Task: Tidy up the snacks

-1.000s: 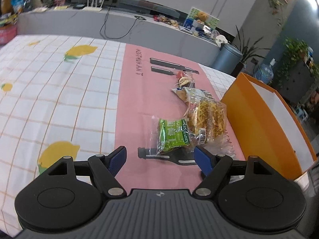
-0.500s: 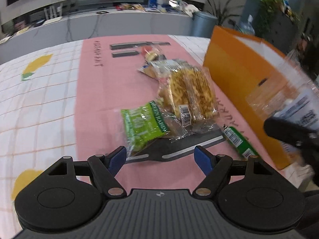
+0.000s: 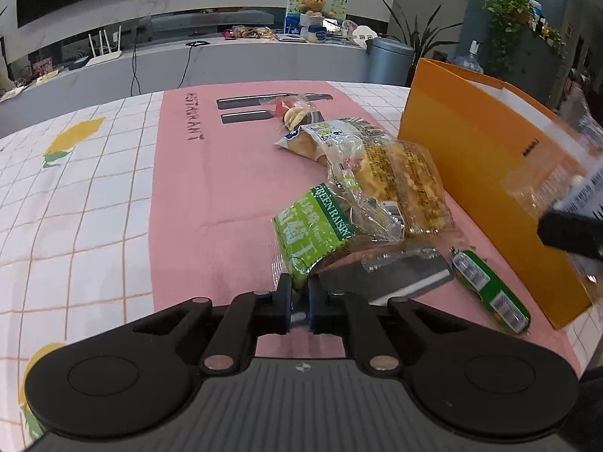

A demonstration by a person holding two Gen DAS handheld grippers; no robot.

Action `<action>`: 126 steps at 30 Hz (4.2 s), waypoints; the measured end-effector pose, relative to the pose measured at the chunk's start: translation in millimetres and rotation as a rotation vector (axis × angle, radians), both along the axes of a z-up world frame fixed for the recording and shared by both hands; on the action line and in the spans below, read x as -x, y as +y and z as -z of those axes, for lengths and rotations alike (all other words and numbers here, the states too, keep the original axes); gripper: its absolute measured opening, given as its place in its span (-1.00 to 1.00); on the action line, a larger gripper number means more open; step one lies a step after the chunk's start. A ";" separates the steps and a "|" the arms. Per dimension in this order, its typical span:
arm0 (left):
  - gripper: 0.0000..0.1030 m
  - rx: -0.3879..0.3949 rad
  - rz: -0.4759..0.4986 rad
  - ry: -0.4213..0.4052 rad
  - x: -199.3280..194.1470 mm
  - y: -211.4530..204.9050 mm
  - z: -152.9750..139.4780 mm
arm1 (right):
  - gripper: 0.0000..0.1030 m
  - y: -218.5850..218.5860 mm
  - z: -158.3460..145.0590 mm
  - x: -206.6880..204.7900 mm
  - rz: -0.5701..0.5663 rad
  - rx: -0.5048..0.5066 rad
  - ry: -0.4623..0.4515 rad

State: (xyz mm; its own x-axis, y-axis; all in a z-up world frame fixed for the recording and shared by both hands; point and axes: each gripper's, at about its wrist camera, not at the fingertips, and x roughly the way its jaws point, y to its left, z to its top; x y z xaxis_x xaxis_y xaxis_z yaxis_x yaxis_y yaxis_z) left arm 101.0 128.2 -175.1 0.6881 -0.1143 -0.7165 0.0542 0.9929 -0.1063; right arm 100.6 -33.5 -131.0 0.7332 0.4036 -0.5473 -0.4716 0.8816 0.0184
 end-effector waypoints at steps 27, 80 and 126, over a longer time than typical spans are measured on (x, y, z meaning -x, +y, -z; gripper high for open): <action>-0.95 0.271 -0.073 -0.145 45.1 20.5 -67.5 | -0.72 -11.8 -16.2 9.0 0.003 -0.085 -0.024; -1.00 0.263 0.209 -0.182 -79.7 -186.3 -135.9 | -0.72 -211.5 -55.2 -51.6 0.464 -0.321 -0.018; 0.72 0.083 -0.037 0.027 -5.4 -93.0 -111.0 | -0.35 -176.6 -40.6 -141.1 0.444 -0.163 0.250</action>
State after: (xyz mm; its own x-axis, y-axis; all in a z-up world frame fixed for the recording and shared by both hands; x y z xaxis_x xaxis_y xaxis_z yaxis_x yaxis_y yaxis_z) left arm 106.3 35.2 -64.1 0.6737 -0.1484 -0.7239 0.0133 0.9819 -0.1890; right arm 241.7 -210.1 -90.4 0.7080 0.1791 -0.6832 -0.0179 0.9715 0.2362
